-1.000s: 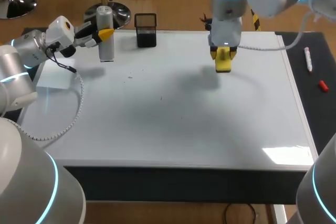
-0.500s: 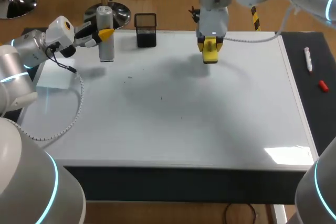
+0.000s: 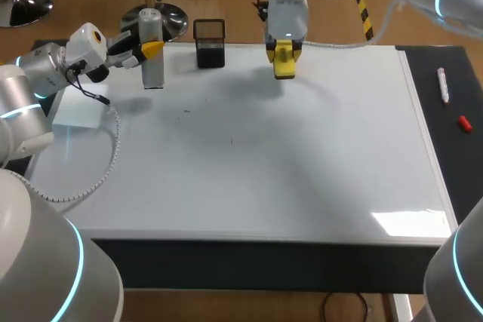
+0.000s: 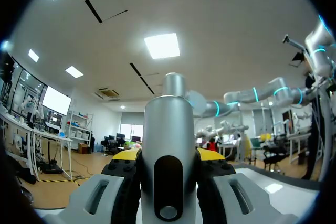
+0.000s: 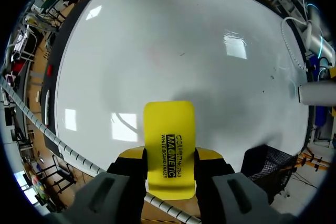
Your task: Pick up the inspection probe, press it on each red-marked spot on the whiteboard one by one, put down the probe, pick up the eraser, and wipe off all the red marks.
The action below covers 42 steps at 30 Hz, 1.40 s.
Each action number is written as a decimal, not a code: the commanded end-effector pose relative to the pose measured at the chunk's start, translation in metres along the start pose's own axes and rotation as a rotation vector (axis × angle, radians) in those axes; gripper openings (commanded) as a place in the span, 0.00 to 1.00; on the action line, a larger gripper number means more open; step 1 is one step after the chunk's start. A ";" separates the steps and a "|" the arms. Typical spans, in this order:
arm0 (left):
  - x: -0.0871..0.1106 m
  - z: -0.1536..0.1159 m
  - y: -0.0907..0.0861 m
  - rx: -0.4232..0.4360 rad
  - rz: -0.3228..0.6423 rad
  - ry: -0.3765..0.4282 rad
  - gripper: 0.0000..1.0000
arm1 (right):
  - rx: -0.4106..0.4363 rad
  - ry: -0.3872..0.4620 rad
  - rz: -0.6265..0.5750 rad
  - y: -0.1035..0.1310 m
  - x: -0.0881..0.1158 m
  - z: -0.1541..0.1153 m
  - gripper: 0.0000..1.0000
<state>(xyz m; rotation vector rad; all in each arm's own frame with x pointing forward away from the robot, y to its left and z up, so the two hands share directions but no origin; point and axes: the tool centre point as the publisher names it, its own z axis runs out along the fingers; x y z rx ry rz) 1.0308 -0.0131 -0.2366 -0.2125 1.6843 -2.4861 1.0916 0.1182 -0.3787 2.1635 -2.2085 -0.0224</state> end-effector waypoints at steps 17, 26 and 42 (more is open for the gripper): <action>0.000 0.000 -0.001 0.001 0.001 0.000 0.00 | -0.020 -0.022 -0.024 -0.028 -0.025 0.014 0.00; 0.000 0.000 -0.001 0.001 0.001 0.000 0.00 | -0.006 -0.025 -0.024 -0.033 -0.024 0.025 0.00; 0.000 0.000 -0.001 0.001 0.001 0.000 0.00 | -0.012 -0.025 -0.017 -0.039 -0.022 0.042 0.00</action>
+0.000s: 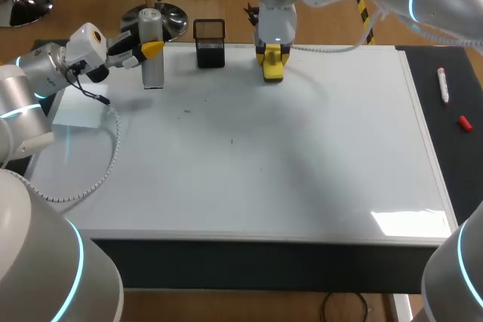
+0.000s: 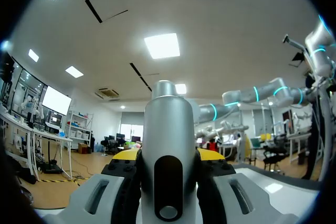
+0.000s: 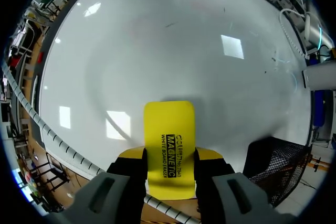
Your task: Pick up the inspection probe, press it on each red-marked spot on the whiteboard one by one, put down the probe, pick up the eraser, and wipe off all the red marks.
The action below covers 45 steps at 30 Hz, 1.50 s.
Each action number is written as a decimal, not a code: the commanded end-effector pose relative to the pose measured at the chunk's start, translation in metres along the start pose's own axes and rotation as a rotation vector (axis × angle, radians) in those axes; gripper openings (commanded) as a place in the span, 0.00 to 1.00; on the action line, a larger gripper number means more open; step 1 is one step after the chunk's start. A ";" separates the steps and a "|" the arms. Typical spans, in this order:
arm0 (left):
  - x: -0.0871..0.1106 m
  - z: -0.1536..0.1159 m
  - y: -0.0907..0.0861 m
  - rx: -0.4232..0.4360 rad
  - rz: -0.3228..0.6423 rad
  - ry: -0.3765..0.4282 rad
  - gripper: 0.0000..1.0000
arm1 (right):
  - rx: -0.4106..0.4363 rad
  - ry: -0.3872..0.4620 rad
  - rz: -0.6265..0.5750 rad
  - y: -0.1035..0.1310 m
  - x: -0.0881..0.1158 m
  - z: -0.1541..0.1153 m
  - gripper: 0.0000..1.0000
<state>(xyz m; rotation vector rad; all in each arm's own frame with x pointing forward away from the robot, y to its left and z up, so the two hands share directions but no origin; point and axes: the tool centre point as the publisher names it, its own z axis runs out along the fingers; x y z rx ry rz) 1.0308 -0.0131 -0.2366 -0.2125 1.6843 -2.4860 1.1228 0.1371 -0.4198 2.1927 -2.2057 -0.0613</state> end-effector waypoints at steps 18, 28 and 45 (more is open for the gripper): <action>0.000 0.000 -0.001 0.001 0.001 0.000 0.00 | -0.016 0.003 0.007 -0.011 -0.004 -0.006 1.00; 0.000 0.000 -0.001 0.001 0.001 0.000 0.00 | -0.027 -0.132 0.070 0.000 0.004 -0.028 1.00; 0.000 0.000 -0.001 0.001 0.001 0.000 0.00 | -0.050 -0.406 0.342 0.020 0.062 -0.096 1.00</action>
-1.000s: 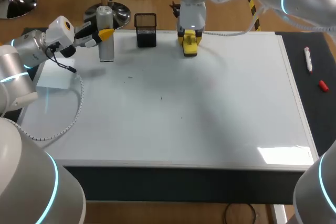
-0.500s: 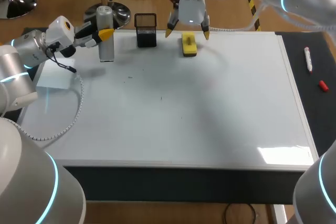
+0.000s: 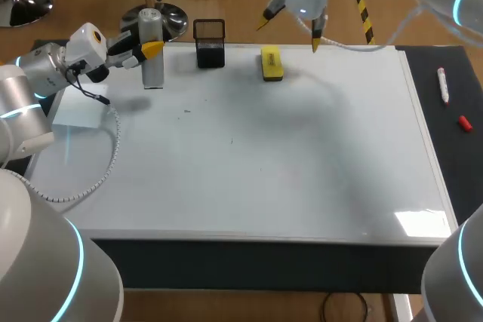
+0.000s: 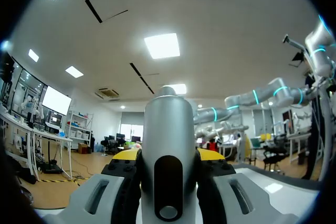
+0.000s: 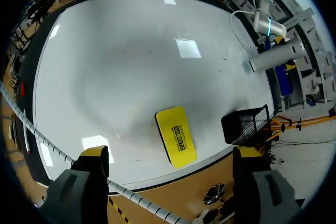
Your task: Pick up the inspection probe, press it on each red-marked spot on the whiteboard one by one, put down the probe, pick up the eraser, and wipe off all the red marks.
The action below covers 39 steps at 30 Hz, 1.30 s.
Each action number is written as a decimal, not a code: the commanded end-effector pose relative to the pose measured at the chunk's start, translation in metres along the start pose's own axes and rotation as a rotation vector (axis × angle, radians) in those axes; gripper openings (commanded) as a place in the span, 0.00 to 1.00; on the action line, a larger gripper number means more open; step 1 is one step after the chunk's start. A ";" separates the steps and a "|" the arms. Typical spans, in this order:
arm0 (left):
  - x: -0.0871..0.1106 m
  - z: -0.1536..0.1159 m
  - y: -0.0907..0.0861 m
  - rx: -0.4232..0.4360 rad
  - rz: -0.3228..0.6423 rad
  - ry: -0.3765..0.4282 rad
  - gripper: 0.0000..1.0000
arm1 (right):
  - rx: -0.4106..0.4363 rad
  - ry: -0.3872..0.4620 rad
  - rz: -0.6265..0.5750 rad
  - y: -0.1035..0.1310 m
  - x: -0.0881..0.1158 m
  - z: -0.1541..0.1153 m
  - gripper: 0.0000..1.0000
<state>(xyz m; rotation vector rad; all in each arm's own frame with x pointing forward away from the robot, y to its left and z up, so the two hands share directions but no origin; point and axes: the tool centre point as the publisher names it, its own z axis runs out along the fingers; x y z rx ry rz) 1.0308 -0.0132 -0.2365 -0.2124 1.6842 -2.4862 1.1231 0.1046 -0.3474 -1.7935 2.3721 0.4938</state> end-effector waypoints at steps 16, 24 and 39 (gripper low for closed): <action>0.000 0.000 -0.001 0.001 0.001 0.000 0.00 | 0.024 -0.235 0.399 0.006 0.071 -0.095 1.00; 0.000 0.000 -0.001 0.001 0.001 0.000 0.00 | -0.022 -0.312 0.516 0.004 0.090 -0.119 1.00; 0.000 0.000 -0.001 0.001 0.001 0.000 0.00 | -0.029 -0.402 0.575 -0.003 0.124 -0.141 1.00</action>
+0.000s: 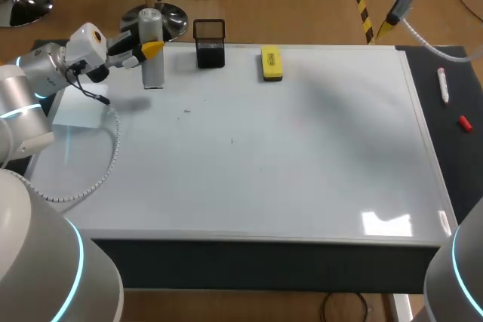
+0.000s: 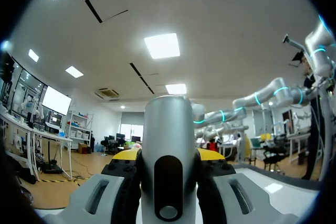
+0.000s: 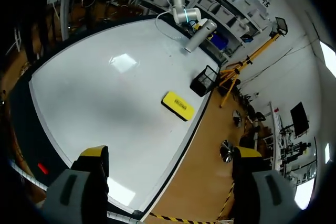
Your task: Pick up the inspection probe, press it on each red-marked spot on the whiteboard one by one, put down the probe, pick up the eraser, and wipe off all the red marks.
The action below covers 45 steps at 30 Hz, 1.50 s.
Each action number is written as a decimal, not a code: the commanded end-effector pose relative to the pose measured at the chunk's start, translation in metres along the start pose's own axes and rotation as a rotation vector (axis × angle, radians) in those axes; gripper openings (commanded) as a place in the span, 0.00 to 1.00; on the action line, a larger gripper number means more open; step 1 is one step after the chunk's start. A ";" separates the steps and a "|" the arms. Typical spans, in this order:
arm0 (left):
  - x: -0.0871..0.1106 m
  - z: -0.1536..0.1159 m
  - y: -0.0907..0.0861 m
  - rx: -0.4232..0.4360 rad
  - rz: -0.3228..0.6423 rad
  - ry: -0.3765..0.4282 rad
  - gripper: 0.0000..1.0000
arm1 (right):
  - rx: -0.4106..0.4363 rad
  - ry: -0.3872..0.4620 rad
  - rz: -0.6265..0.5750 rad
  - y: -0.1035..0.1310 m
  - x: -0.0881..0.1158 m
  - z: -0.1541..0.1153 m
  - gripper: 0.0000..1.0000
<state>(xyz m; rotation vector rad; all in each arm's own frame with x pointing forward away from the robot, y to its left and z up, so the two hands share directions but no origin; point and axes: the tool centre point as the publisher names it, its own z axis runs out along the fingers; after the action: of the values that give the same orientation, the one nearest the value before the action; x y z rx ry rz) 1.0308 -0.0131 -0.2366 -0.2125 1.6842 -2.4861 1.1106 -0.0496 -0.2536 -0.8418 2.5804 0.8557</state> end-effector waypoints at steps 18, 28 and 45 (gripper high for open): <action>0.000 0.001 -0.001 0.001 0.001 0.000 0.00 | 0.007 -0.018 -0.033 0.001 0.009 -0.007 1.00; 0.000 0.001 -0.001 0.001 0.001 0.000 0.00 | 0.007 -0.018 -0.033 0.001 0.009 -0.007 1.00; -0.074 0.039 0.000 0.090 0.119 0.091 0.00 | 0.007 -0.018 -0.033 0.001 0.009 -0.007 1.00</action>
<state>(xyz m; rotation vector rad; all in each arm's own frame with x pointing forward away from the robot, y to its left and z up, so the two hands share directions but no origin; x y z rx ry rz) 1.0672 -0.0297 -0.2244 -0.1156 1.5739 -2.4443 1.1025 -0.0573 -0.2523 -0.8651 2.5432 0.8460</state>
